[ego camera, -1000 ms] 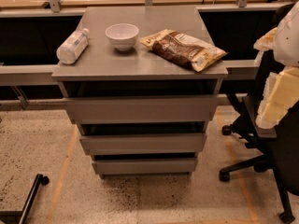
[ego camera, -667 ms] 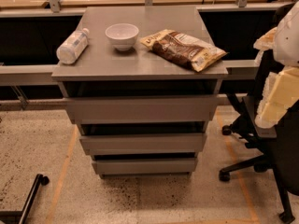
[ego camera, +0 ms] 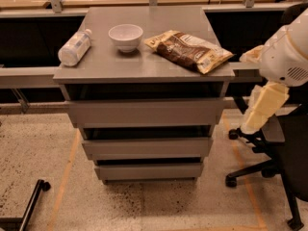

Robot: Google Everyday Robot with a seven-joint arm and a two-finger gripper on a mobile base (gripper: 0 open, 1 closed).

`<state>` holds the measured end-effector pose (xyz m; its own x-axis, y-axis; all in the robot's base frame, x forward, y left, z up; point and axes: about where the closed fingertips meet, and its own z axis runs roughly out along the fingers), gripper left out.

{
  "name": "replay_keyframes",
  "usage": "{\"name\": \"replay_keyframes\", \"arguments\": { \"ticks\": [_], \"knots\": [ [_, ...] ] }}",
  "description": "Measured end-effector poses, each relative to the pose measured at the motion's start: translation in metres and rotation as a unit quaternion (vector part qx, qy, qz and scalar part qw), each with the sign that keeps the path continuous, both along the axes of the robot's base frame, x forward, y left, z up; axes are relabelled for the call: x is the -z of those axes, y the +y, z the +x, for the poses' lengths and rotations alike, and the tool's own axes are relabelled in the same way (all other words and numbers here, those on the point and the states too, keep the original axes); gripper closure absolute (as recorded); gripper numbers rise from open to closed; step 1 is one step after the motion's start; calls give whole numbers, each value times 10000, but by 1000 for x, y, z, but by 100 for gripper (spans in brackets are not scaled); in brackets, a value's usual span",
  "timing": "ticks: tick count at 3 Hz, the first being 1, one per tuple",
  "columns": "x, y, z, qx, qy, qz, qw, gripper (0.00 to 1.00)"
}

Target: Open bottom drawer

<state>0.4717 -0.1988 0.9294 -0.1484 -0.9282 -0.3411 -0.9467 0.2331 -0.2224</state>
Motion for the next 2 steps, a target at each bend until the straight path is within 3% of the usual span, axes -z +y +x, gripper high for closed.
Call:
{"name": "replay_keyframes", "arguments": {
  "ticks": [1,2],
  "knots": [
    [31,-2,21,73,218,380,9990,0],
    [39,-1,25,78,288,441,9986,0]
  ]
}}
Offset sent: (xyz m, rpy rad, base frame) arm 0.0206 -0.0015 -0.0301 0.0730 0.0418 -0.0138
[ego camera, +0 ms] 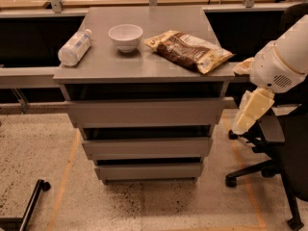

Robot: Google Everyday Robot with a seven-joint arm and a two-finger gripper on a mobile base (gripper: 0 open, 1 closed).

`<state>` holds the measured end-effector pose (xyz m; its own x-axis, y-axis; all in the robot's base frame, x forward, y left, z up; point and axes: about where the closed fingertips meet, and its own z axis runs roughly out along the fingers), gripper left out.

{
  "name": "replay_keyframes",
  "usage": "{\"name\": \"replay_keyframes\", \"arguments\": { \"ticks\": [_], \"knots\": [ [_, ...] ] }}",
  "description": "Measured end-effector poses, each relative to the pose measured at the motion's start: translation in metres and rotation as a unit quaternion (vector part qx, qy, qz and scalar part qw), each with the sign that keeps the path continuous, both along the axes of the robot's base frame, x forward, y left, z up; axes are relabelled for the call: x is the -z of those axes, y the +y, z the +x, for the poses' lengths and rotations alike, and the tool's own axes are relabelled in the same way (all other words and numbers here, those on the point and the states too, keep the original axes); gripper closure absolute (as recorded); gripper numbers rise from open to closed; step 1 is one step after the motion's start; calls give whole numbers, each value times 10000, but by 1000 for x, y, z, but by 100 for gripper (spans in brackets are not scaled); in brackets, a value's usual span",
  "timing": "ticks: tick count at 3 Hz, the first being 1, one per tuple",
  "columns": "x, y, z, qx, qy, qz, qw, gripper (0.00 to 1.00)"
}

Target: Open bottom drawer

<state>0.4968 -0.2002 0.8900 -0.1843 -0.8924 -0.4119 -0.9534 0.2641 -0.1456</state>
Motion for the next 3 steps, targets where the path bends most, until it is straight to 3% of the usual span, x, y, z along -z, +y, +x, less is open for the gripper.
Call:
{"name": "replay_keyframes", "arguments": {
  "ticks": [1,3],
  "knots": [
    [13,5,-2,26,177,141,9997,0],
    [60,33,0,-251,483,741,9958,0]
  ]
}}
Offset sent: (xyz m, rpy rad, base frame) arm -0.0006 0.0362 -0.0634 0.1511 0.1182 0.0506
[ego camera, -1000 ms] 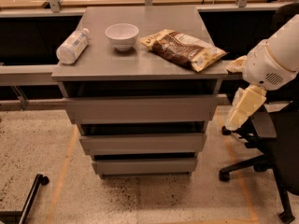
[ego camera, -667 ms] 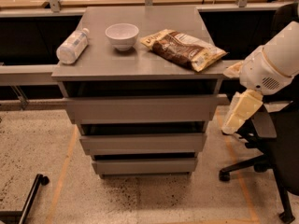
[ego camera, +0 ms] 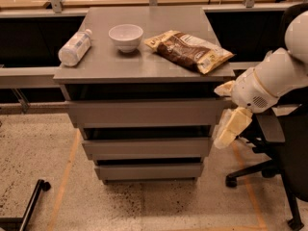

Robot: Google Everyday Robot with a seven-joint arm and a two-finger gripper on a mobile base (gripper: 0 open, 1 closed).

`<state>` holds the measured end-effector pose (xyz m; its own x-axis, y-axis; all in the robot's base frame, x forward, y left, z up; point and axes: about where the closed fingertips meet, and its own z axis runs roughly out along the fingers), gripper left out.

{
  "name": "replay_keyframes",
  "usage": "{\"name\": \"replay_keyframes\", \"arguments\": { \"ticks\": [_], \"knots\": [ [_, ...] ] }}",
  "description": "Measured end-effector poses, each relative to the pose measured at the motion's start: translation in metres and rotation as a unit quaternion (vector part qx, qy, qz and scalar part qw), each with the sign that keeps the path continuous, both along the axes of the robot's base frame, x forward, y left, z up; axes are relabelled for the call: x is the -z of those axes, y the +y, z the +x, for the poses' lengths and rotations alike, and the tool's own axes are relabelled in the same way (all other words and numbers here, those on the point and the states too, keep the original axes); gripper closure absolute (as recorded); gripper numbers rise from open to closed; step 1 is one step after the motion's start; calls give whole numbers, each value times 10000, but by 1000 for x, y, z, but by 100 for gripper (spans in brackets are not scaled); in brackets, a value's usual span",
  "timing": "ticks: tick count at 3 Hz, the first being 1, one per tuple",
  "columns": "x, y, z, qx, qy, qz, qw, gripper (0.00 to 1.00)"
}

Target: Open bottom drawer

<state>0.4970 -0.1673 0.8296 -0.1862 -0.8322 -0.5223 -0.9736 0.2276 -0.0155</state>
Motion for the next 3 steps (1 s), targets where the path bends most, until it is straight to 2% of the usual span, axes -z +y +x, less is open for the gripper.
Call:
{"name": "replay_keyframes", "arguments": {
  "ticks": [1,3],
  "knots": [
    [30,5,1,-17,189,237,9995,0],
    [80,15,7,-33,166,543,9984,0]
  ]
}}
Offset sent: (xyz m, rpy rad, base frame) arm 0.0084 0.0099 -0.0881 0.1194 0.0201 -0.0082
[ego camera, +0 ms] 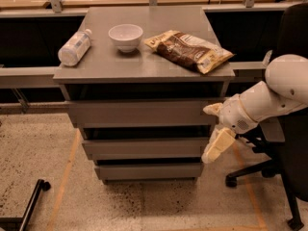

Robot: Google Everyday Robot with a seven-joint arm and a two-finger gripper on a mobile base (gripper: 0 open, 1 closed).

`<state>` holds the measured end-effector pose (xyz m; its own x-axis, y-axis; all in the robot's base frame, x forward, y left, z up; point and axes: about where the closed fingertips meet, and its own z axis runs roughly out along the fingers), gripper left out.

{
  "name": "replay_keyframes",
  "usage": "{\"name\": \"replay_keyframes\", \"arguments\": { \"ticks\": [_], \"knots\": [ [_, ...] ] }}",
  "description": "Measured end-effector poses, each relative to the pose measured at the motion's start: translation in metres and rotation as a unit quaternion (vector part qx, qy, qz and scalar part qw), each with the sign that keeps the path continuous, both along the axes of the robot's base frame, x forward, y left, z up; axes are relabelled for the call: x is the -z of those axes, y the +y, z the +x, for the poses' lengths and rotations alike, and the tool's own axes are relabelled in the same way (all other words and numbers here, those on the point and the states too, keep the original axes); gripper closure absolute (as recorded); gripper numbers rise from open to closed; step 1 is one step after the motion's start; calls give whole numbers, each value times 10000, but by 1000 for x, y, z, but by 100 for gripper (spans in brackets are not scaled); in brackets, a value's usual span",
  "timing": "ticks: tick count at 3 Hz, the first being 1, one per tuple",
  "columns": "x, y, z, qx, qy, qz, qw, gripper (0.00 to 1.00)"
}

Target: Open bottom drawer

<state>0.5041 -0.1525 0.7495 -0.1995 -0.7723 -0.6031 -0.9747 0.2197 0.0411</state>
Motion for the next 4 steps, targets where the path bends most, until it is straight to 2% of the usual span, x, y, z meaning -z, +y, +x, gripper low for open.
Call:
{"name": "replay_keyframes", "arguments": {
  "ticks": [1,2,3,4],
  "knots": [
    [22,3,3,194,83,-30,9998,0],
    [24,4,4,220,80,-29,9997,0],
    [34,5,-4,333,187,-80,9992,0],
    [60,8,-4,499,225,55,9985,0]
  ]
}}
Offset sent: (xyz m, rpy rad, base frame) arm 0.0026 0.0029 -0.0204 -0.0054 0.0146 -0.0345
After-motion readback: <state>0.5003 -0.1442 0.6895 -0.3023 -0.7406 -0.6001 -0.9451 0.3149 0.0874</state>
